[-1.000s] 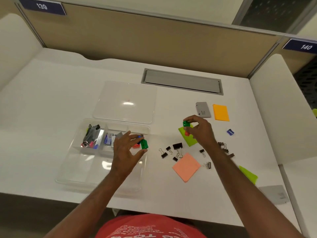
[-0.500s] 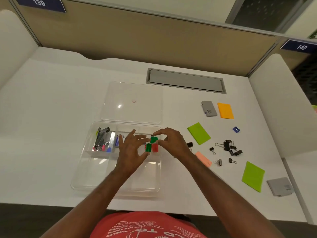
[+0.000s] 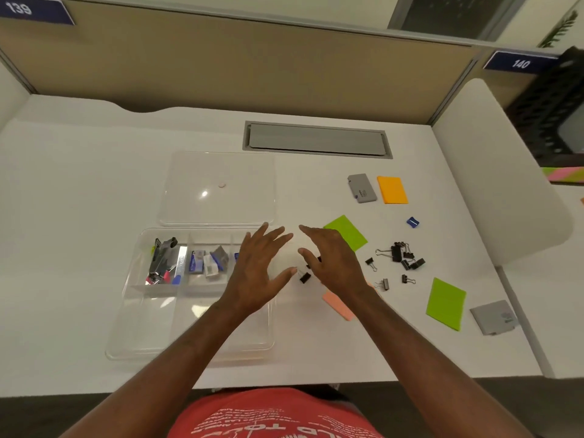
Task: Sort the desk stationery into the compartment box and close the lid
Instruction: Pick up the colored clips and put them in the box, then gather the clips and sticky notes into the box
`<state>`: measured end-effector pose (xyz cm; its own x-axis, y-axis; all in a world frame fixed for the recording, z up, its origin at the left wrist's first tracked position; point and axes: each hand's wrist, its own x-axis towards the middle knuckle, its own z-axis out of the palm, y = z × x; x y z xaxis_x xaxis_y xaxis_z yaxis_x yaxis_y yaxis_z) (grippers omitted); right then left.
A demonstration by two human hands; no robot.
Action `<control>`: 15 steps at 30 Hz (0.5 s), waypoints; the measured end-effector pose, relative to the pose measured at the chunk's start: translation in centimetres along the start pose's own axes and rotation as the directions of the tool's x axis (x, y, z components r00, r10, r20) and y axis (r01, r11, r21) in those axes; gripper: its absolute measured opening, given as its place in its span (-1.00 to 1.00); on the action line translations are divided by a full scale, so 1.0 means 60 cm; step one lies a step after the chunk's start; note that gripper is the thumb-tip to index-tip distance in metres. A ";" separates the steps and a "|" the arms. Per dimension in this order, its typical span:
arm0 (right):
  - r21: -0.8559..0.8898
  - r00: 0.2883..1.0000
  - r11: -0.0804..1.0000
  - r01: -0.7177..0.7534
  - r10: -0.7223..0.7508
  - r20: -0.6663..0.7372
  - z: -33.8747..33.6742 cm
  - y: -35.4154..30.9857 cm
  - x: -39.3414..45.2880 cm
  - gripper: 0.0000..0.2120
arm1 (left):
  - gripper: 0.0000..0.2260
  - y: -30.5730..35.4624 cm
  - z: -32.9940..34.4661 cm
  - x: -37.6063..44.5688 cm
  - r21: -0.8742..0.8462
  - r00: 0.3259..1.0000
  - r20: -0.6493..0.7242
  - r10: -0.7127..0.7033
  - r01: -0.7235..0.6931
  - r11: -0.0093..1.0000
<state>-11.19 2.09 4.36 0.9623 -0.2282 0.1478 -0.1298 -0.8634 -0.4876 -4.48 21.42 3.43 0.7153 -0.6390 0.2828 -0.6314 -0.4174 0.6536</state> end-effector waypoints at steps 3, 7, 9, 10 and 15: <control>-0.005 1.000 1.000 -0.006 0.006 -0.016 -0.018 0.042 -0.017 -0.53 | -0.47 0.042 0.026 0.024 -0.010 0.998 0.029 0.058 -0.058 0.998; -0.054 0.998 0.998 -0.030 0.026 -0.058 -0.052 0.115 -0.046 -0.54 | -0.46 0.101 0.083 0.058 -0.025 0.989 0.103 0.107 -0.105 0.994; -0.077 0.996 0.996 -0.053 0.048 -0.073 -0.071 0.153 -0.059 -0.54 | -0.44 0.122 0.116 0.070 0.005 0.983 0.147 0.106 -0.108 0.994; -0.083 0.995 0.994 -0.071 0.065 -0.074 -0.080 0.172 -0.065 -0.55 | -0.44 0.130 0.134 0.074 0.029 0.981 0.168 0.103 -0.109 0.994; -0.067 0.978 0.977 -0.202 0.197 -0.072 -0.123 0.264 -0.098 -0.54 | -0.42 0.176 0.211 0.085 0.085 0.961 0.259 0.092 -0.117 0.989</control>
<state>-20.67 -13.58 2.12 0.8981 -0.4258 0.1098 -0.3376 -0.8277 -0.4483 -11.26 5.56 2.88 0.5522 -0.8202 0.1498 -0.7339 -0.3930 0.5540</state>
